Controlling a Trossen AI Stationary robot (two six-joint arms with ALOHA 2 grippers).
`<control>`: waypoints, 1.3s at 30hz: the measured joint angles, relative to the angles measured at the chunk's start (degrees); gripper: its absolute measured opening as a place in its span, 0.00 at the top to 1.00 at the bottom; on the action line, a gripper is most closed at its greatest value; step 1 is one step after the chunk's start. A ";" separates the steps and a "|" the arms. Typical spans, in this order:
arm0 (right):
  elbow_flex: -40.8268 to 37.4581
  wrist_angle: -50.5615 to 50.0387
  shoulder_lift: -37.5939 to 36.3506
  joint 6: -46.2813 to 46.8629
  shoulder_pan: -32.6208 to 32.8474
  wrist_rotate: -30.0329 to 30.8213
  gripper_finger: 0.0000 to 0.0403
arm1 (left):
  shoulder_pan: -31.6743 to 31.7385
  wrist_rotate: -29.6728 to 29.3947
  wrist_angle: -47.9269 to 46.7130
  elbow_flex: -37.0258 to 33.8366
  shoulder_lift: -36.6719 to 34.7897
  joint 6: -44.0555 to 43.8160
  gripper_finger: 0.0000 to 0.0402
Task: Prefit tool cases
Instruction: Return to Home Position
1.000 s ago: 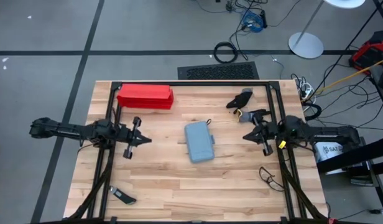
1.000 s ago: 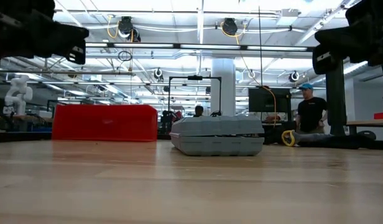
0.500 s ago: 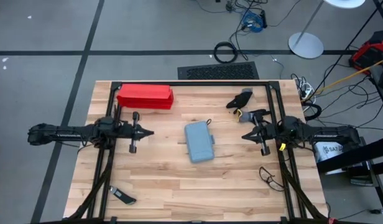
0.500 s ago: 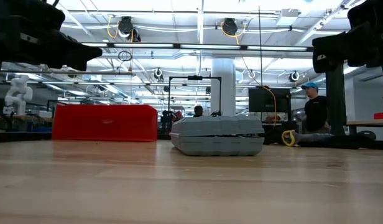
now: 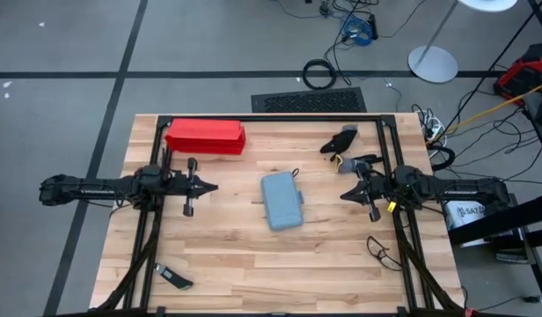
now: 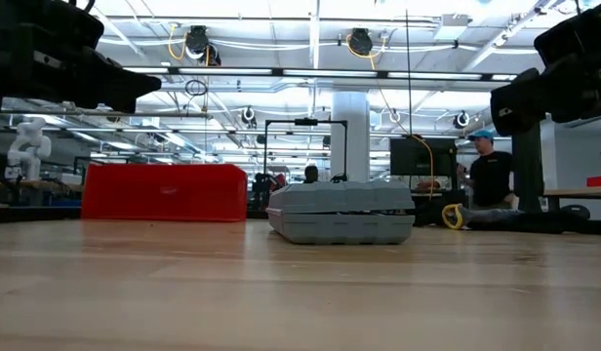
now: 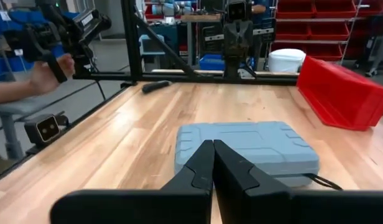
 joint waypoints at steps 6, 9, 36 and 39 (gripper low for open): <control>0.00 0.07 -0.02 0.80 0.00 0.01 1.00 | 0.00 -0.08 0.00 0.00 0.00 -0.04 1.00; 0.00 0.09 -0.02 0.77 0.00 0.01 1.00 | 0.00 -0.08 0.00 0.00 0.00 -0.07 1.00; 0.00 0.07 -0.02 0.62 0.00 0.01 1.00 | 0.00 -0.10 0.00 -0.02 0.00 -0.11 1.00; 0.00 0.08 -0.02 0.62 0.00 0.01 1.00 | 0.00 -0.11 0.00 -0.02 0.00 -0.11 1.00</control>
